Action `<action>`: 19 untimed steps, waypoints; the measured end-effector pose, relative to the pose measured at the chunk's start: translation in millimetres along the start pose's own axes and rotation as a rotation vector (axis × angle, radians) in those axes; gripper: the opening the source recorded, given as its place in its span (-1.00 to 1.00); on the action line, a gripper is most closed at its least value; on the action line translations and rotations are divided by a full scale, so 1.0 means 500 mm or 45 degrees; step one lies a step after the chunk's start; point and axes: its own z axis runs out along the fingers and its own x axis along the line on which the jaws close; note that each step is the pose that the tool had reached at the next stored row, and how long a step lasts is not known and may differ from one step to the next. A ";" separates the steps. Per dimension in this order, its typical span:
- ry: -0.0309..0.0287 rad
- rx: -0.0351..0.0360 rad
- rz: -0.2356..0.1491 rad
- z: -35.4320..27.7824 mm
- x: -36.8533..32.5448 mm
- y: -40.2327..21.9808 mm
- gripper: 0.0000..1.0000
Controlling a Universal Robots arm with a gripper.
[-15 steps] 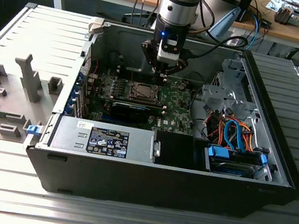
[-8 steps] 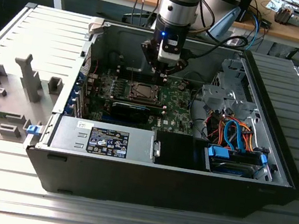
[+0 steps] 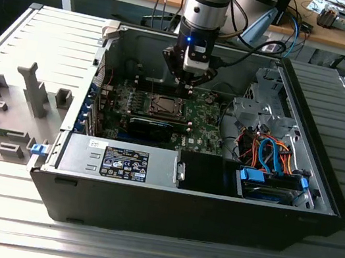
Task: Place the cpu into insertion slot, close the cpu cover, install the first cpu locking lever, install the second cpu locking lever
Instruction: 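Install the first cpu locking lever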
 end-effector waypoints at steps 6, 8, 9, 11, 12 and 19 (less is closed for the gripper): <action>-0.0003 -0.0001 -0.019 0.000 0.000 0.000 -0.79; -0.0005 -0.0001 -0.028 0.000 0.000 0.000 -0.79; -0.0006 -0.0001 -0.032 0.000 0.000 0.000 -0.79; -0.0007 -0.0001 -0.041 0.000 0.000 0.000 -0.79; -0.0008 -0.0001 -0.044 0.000 0.000 0.000 -0.79; -0.0012 -0.0003 -0.062 0.000 0.000 0.000 -0.79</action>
